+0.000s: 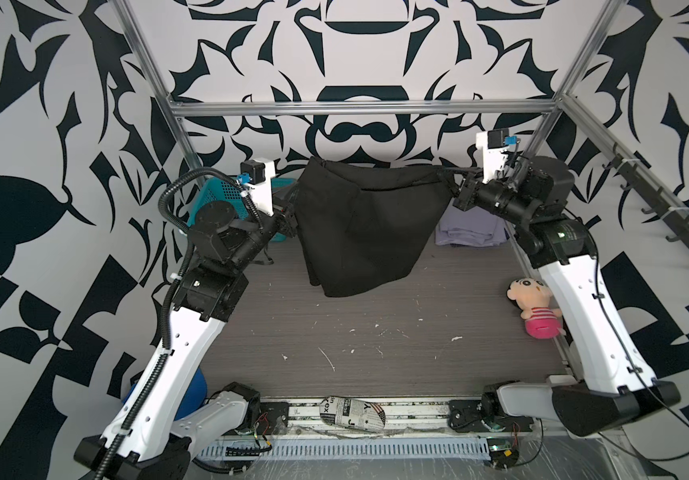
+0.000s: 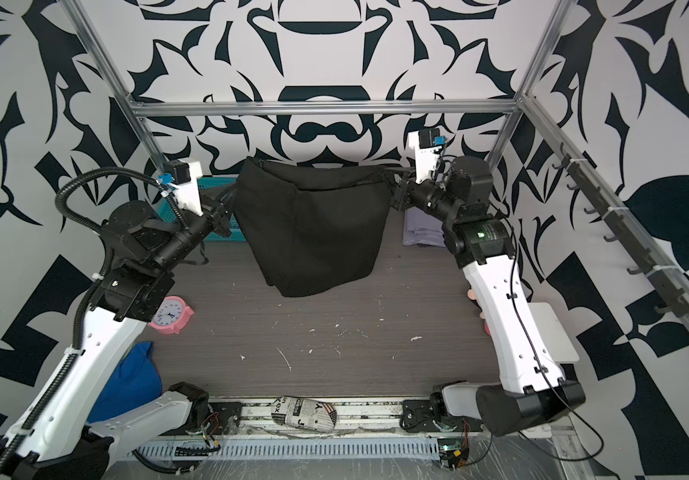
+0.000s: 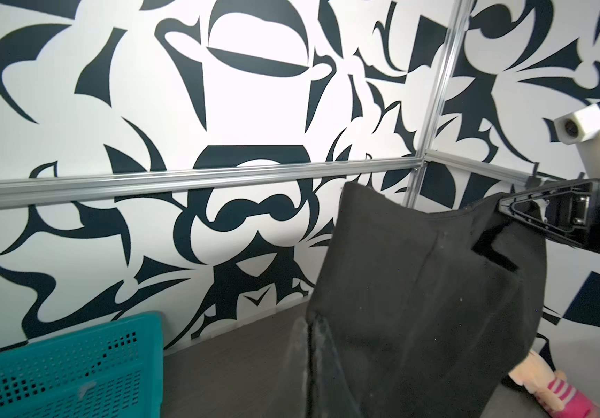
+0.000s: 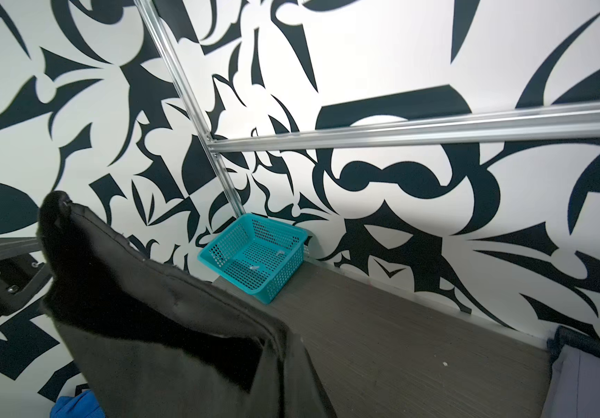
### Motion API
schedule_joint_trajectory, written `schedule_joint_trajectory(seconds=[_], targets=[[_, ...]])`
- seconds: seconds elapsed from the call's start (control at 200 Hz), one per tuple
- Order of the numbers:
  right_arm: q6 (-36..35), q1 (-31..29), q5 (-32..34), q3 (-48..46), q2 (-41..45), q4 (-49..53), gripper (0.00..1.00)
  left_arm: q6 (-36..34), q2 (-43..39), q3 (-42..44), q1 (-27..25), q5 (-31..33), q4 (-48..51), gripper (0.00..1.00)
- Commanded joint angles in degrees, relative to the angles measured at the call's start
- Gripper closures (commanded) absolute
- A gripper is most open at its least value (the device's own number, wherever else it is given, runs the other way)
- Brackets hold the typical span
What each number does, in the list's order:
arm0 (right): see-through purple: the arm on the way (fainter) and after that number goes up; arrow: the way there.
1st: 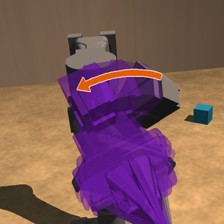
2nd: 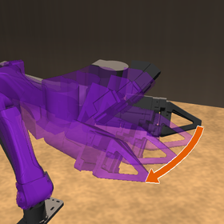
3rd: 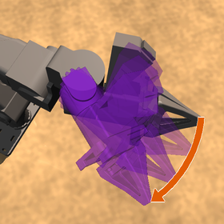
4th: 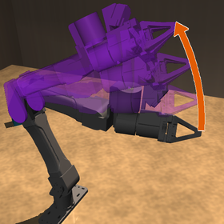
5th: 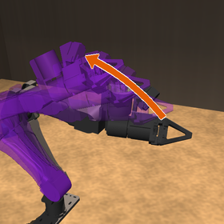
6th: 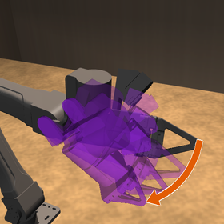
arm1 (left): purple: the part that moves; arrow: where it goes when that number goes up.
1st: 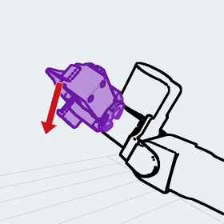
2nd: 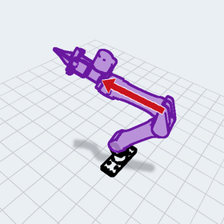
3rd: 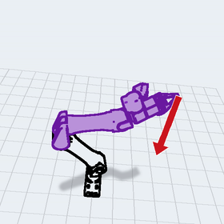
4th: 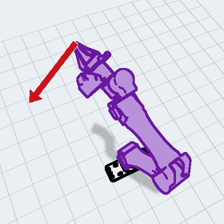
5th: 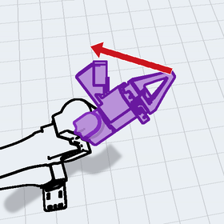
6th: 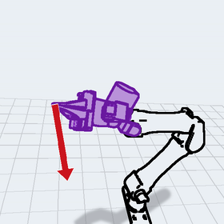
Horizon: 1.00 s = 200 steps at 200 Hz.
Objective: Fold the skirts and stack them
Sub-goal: 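Lift the black skirt by its waistband with both grippers and shake it out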
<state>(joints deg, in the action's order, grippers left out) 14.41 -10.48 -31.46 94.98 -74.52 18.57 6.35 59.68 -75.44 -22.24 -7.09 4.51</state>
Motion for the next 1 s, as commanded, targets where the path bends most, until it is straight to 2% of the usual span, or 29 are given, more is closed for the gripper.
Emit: schedule_joint_trajectory(seconds=[0.0, 0.185, 0.21, 0.245, 0.37, 0.46, 0.505, 0.6, 0.66, 0.675, 0.72, 0.825, 0.995], targets=[[0.7, 0.6, -0.8, -2.5, -0.4, -1.9, 1.0, -0.4, 0.6, 3.5, 0.3, -3.1, -0.3, 1.0], [3.1, 0.6, -2.5, -7.8, -1.7, -5.9, 1.0, 1.7, 2.9, 10.8, 0.3, -7.1, -6.7, 1.0], [3.3, 0.5, -2.8, -8.0, -2.3, -5.9, 1.0, 2.2, 3.7, 11.5, 0.3, -8.0, -7.4, 0.98], [3.5, 0.5, -3.3, -8.2, -3.3, -5.9, 1.0, 2.6, 4.7, 12.2, 0.3, -8.9, -7.7, 0.9], [3.2, -0.3, -4.5, -9.4, -5.4, -6.3, 1.0, 3.2, 7.6, 13.0, 0.3, -11.1, -7.8, 0.54], [2.6, -0.9, -5.7, -10.5, -6.3, -6.3, 1.0, 3.6, 8.8, 14.3, 0.3, -11.8, -8.4, 0.4], [2.1, -1.3, -6.3, -11.2, -6.7, -6.3, 1.0, 3.4, 9.2, 14.8, 0.3, -11.8, -8.3, 0.38], [-1.0, -2.8, -9.1, -10.9, -7.8, -4.4, 1.0, 1.8, 10.2, 15.4, 0.3, -11.3, -7.9, 0.26], [-4.8, -4.4, -11.1, -9.5, -8.7, -1.5, 1.0, -0.1, 11.3, 14.8, 0.3, -10.9, -6.9, 0.16], [-5.8, -4.8, -11.5, -9.1, -9.0, -0.5, 1.0, -0.7, 11.7, 14.6, 0.3, -10.8, -6.7, 0.1], [-9.2, -6.2, -13.2, -7.4, -9.6, 2.5, 1.0, -2.1, 12.9, 13.9, 0.3, -10.3, -6.5, 0.0], [-16.0, -9.3, -16.2, -4.5, -10.2, 8.0, 1.0, -5.0, 18.0, 9.8, 0.3, -9.2, -3.6, 0.01], [-21.0, -10.3, -27.3, -3.4, -9.1, 11.2, 1.0, -8.0, 23.1, 4.1, 0.4, -9.2, -1.3, 0.0]])
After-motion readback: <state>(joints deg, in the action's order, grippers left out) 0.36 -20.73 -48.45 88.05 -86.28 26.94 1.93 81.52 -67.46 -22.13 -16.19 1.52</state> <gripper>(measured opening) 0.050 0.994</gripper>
